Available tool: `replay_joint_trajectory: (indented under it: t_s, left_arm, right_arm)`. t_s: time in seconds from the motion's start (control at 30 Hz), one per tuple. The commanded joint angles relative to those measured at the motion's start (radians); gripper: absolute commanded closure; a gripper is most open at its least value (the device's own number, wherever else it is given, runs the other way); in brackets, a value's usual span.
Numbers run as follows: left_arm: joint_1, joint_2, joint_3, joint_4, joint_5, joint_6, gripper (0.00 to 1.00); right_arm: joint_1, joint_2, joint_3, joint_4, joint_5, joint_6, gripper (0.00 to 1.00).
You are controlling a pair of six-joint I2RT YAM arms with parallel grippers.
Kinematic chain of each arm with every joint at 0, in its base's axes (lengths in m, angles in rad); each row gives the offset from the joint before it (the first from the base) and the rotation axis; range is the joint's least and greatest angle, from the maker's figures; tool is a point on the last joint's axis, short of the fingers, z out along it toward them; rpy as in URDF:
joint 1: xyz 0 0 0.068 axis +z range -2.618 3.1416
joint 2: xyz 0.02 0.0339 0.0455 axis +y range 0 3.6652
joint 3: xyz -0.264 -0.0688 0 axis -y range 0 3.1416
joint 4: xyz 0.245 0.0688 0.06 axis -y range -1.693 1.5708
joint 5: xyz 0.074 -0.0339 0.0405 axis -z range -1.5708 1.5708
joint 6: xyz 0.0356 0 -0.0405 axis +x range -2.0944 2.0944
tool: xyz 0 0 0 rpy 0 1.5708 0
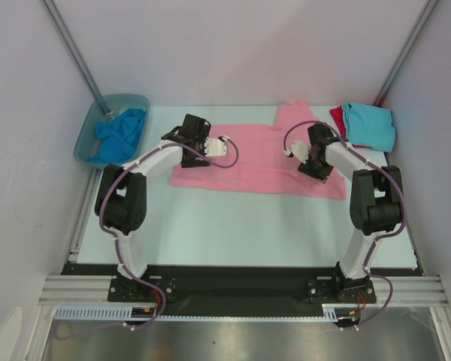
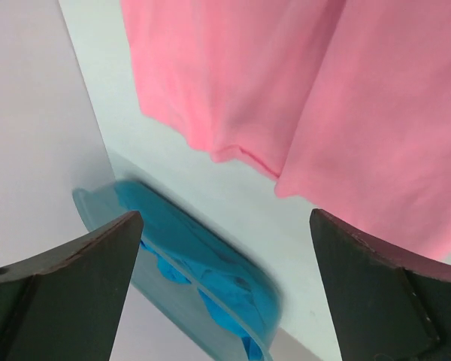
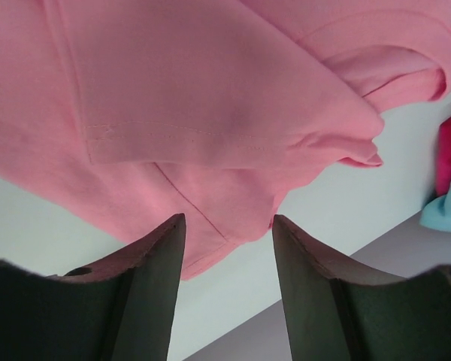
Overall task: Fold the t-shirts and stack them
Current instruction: Fold the tshirt
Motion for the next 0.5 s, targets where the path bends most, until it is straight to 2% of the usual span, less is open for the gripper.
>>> replay_joint_trajectory:
  t_s: [0.0, 0.2, 0.23, 0.27, 0.33, 0.37, 0.4, 0.43, 0.47]
  left_arm:
    - [-0.032, -0.045, -0.056, -0.015, 0.107, -0.058, 0.02]
    - [-0.037, -0.002, -0.074, -0.019, 0.134, -0.107, 0.03]
    - [-0.038, 0.007, -0.074, -0.019, 0.138, -0.109, 0.04]
    - [-0.040, 0.027, -0.071, -0.019, 0.135, -0.112, 0.05]
    - [-0.038, 0.039, -0.063, -0.024, 0.131, -0.118, 0.11]
    - [-0.037, 0.038, -0.063, -0.026, 0.133, -0.120, 0.12]
    - [-0.035, 0.035, -0.066, -0.029, 0.136, -0.124, 0.21]
    - [-0.035, 0.032, -0.068, -0.032, 0.141, -0.133, 0.25]
    - [-0.035, 0.030, -0.070, -0.033, 0.144, -0.136, 0.30]
  right_arm:
    - [-0.004, 0.003, 0.015, 0.032, -0.029, 0.063, 0.45]
    - [-0.010, -0.003, 0.003, -0.013, -0.072, 0.058, 0.46]
    - [-0.010, 0.000, 0.003, -0.025, -0.078, 0.053, 0.48]
    - [-0.010, -0.002, 0.008, -0.037, -0.083, 0.050, 0.57]
    - [-0.011, -0.006, 0.034, -0.077, -0.098, 0.058, 0.67]
    - [-0.013, -0.009, 0.046, -0.093, -0.107, 0.060, 0.78]
    - [-0.013, -0.014, 0.061, -0.112, -0.115, 0.066, 0.84]
    - [-0.013, -0.017, 0.066, -0.119, -0.124, 0.075, 0.90]
    - [-0.013, -0.017, 0.070, -0.123, -0.126, 0.081, 1.00]
